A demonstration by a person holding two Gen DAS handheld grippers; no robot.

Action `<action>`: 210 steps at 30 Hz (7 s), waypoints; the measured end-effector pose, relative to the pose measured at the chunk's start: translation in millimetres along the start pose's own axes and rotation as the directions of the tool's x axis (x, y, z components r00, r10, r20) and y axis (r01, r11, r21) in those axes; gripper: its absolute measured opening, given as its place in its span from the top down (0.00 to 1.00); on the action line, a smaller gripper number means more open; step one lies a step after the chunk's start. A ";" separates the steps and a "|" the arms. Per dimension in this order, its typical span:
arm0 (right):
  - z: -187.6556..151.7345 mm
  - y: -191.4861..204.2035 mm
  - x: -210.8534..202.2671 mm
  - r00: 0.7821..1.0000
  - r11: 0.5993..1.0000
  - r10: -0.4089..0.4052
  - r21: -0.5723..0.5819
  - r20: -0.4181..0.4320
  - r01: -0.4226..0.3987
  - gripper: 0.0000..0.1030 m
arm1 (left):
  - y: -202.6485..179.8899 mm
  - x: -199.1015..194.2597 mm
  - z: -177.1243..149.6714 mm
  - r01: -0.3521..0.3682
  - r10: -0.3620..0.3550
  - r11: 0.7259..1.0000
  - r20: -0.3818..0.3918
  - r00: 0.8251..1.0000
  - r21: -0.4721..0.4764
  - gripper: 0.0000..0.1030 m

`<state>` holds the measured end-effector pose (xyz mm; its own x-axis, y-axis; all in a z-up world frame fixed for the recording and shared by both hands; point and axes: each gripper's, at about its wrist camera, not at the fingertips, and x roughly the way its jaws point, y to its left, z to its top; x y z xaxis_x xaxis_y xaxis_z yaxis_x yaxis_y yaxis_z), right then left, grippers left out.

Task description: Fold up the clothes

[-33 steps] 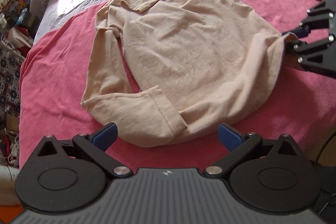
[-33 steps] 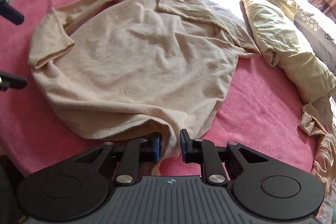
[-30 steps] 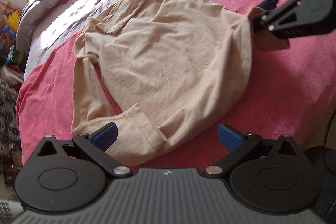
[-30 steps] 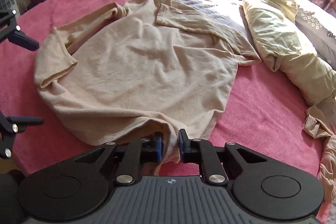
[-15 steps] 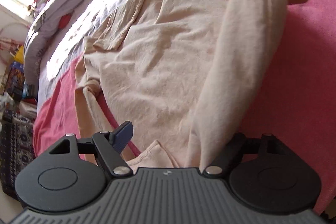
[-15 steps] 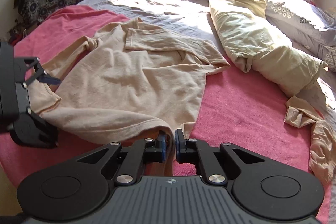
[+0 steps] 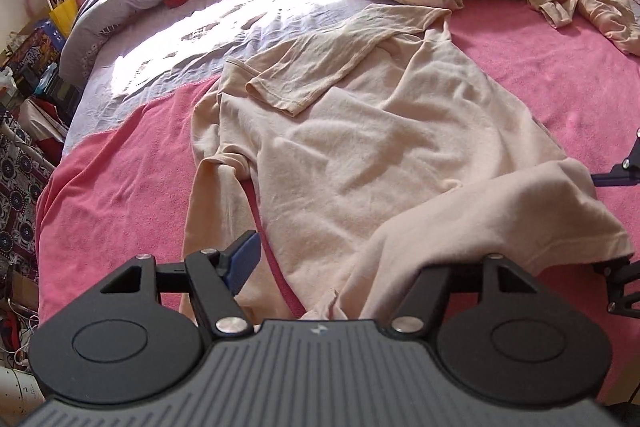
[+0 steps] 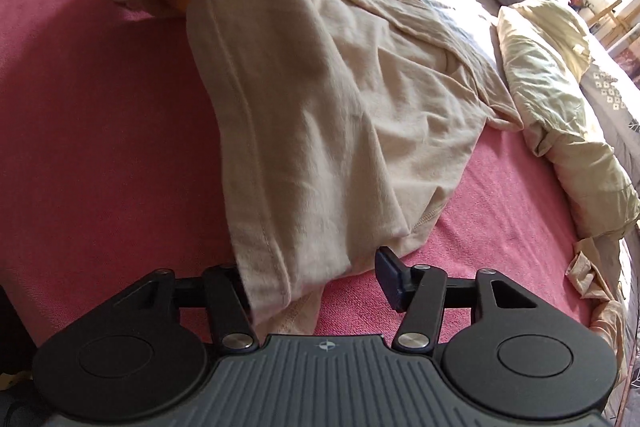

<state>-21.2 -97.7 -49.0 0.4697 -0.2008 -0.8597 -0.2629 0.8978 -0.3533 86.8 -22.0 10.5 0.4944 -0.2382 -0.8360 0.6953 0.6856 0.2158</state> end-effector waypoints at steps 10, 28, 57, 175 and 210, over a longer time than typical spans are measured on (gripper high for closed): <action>-29.8 -38.9 -56.3 0.982 0.971 -0.185 -0.150 0.022 0.187 0.95 | -9.8 -19.0 -24.6 0.086 -0.082 0.993 -0.052 0.995 0.080 0.33; -82.7 -29.7 -21.5 0.970 0.975 -0.137 -0.202 -0.200 0.096 0.93 | 35.2 25.0 -64.2 -0.187 0.114 0.936 -0.244 0.963 -0.299 0.05; -89.7 -35.7 -16.8 0.962 0.987 -0.117 -0.139 -0.245 0.085 0.75 | 238.9 21.3 -62.4 -0.544 0.353 0.616 -0.418 0.837 -0.570 0.75; 166.3 -244.4 195.1 0.975 0.974 0.221 0.052 0.024 -0.222 0.94 | 164.4 203.5 91.7 0.076 -0.091 0.991 -0.145 0.985 -0.106 0.44; 172.8 -229.9 181.6 0.981 0.983 0.178 0.022 0.078 -0.180 0.91 | 146.8 187.1 91.9 -0.052 0.046 0.997 -0.112 0.993 -0.058 0.94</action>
<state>270.2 -272.8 -60.1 0.4794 -0.0066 -0.8775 -0.3243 0.9279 -0.1841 329.3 -29.2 -67.9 0.4638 -0.1279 -0.8766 0.6371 0.7358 0.2298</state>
